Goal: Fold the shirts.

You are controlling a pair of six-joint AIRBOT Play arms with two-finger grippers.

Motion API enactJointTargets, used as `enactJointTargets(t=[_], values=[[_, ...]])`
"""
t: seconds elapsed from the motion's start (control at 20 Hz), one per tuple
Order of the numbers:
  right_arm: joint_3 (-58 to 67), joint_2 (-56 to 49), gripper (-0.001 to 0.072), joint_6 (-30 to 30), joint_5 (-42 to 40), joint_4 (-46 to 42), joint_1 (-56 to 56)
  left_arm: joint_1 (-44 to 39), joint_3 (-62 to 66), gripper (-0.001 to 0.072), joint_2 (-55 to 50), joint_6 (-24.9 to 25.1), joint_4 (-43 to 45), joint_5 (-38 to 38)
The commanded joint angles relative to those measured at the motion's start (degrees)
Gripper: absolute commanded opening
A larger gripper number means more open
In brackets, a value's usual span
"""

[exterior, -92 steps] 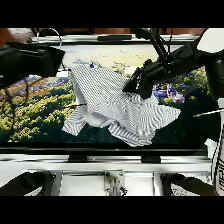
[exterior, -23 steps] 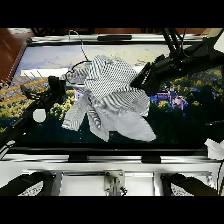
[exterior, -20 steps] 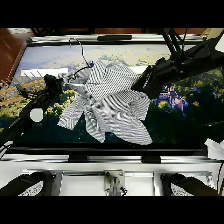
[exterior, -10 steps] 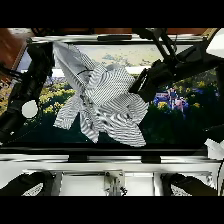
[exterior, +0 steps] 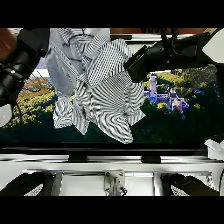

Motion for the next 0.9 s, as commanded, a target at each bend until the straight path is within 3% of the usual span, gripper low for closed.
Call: enactJointTargets(t=[0.0, 0.2, 0.35, 0.55, 0.65, 0.7, 0.75, 0.8, 0.85], values=[[0.07, 1.42, 0.0059, 1.11, -2.58, -0.39, 0.15, 1.62, 0.46, 0.0056, 4.2, 5.22, 1.44, -5.84], [0.07, 2.01, 0.0059, 0.39, 0.35, 3.13, 0.17, 7.04, 0.85, 0.0056, 5.05, 5.16, -0.85, -6.21], [0.07, 2.01, 0.0059, 1.33, -1.09, 2.12, 0.2, 3.85, 0.83, 0.0056, 4.87, 5.73, -2.54, -11.13], [0.07, 2.14, 0.0059, 5.9, -11.98, 0.66, 0.2, -6.23, 0.83, 0.0056, 4.83, 15.21, -2.49, -23.02], [0.11, 2.54, 0.0059, 5.99, -17.35, 1.44, 0.22, -7.3, 0.83, 0.0057, 4.44, 15.93, -2.51, -29.7], [0.13, 2.84, 0.0059, 5.66, -19.26, 1.64, 0.22, -7.28, 0.85, 0.0059, 4.09, 15.93, -2.51, -29.44], [0.13, 3.17, 0.0058, 4.83, -20.41, 1.77, 0.22, -7.32, 0.85, 0.0087, 3.72, 15.93, -2.54, -26.23], [0.13, 3.67, 0.0058, 4.46, -21.44, 1.49, 0.22, -7.58, 0.85, 0.0213, 3.37, 15.93, -3.34, -21.44], [0.13, 4.22, 0.0058, 4.48, -22.53, 0.52, 0.22, -8.17, 0.85, 0.0415, 3.06, 15.91, -3.91, -16.09]])
